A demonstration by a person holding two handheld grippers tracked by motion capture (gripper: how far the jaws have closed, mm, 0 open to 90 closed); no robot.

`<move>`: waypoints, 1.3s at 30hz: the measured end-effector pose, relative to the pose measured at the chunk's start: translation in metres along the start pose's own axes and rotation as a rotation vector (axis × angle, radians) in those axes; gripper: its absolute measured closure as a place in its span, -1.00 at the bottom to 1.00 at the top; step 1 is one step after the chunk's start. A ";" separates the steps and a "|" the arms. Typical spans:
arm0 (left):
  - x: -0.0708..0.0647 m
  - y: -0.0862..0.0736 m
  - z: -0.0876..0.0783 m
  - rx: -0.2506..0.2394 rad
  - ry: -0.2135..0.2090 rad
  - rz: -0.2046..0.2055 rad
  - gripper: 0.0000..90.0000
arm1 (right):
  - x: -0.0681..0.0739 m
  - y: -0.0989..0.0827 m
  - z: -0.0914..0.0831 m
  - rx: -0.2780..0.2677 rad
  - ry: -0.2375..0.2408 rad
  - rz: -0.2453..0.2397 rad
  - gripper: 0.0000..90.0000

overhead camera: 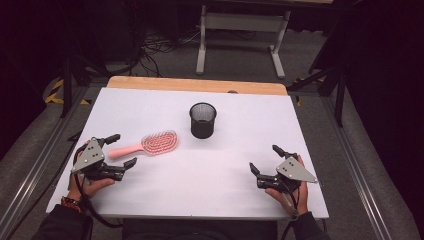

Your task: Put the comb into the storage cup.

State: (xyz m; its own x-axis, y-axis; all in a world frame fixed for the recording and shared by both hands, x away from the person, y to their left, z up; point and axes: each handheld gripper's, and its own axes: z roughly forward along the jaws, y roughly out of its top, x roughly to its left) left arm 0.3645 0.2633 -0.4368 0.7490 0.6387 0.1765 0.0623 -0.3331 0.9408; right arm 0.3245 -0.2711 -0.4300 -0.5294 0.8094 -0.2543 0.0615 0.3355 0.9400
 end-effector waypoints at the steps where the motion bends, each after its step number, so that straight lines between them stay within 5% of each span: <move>1: 0.001 0.000 0.000 0.006 0.004 0.001 -0.82 | 0.000 -0.001 0.001 0.008 0.004 -0.004 -0.82; 11: 0.004 -0.006 -0.002 0.033 -0.009 -0.013 -0.84 | 0.004 0.001 0.006 0.013 0.035 -0.005 -0.82; 26: 0.017 -0.010 -0.011 0.082 0.026 -0.016 -0.84 | 0.005 0.001 0.008 0.018 0.067 -0.017 -0.82; 29: 0.023 -0.011 -0.012 0.155 0.012 -0.012 -0.84 | 0.006 0.000 0.009 0.028 0.092 -0.022 -0.82; 39: 0.029 -0.008 -0.006 0.279 0.033 0.034 -0.82 | 0.006 -0.003 0.013 0.056 0.110 -0.010 -0.82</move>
State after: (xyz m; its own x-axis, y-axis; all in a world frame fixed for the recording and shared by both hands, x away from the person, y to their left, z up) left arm 0.3816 0.2887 -0.4379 0.7320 0.6447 0.2204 0.2199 -0.5296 0.8192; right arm 0.3321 -0.2603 -0.4370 -0.6196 0.7490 -0.2347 0.1013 0.3728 0.9224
